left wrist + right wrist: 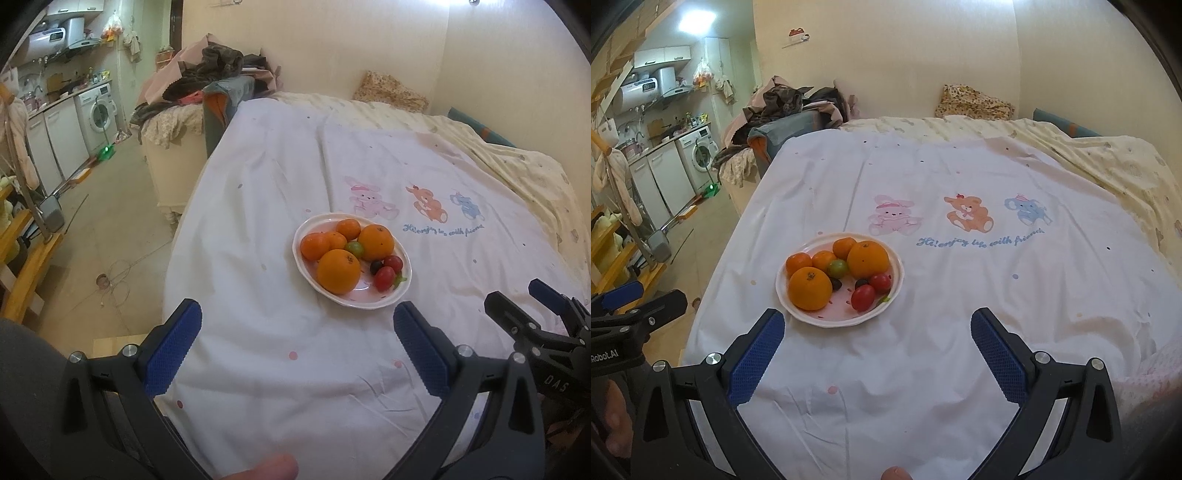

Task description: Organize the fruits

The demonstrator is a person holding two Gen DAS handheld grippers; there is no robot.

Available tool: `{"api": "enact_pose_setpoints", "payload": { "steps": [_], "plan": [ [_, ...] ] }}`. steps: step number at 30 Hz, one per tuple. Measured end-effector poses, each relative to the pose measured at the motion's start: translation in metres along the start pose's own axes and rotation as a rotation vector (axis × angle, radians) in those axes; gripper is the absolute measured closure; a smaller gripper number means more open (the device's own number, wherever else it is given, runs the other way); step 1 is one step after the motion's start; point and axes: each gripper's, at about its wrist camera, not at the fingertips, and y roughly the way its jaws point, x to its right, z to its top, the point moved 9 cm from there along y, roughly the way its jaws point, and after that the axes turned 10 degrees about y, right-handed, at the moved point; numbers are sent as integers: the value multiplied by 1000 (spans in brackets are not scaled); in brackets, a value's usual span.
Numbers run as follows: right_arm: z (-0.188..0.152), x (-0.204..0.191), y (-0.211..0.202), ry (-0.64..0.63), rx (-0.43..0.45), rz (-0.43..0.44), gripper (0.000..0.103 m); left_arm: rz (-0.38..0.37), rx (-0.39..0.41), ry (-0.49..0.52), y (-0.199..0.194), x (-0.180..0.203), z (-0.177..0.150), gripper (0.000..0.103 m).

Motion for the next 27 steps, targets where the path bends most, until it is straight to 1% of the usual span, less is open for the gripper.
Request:
{"api": "enact_pose_setpoints", "payload": {
  "steps": [8, 27],
  "plan": [
    [1, 3, 2, 19, -3, 2, 0, -1, -3, -2, 0, 0, -1, 1],
    [-1, 4, 2, 21, -11, 4, 0, -1, -12, -4, 1, -3, -3, 1]
  ]
}}
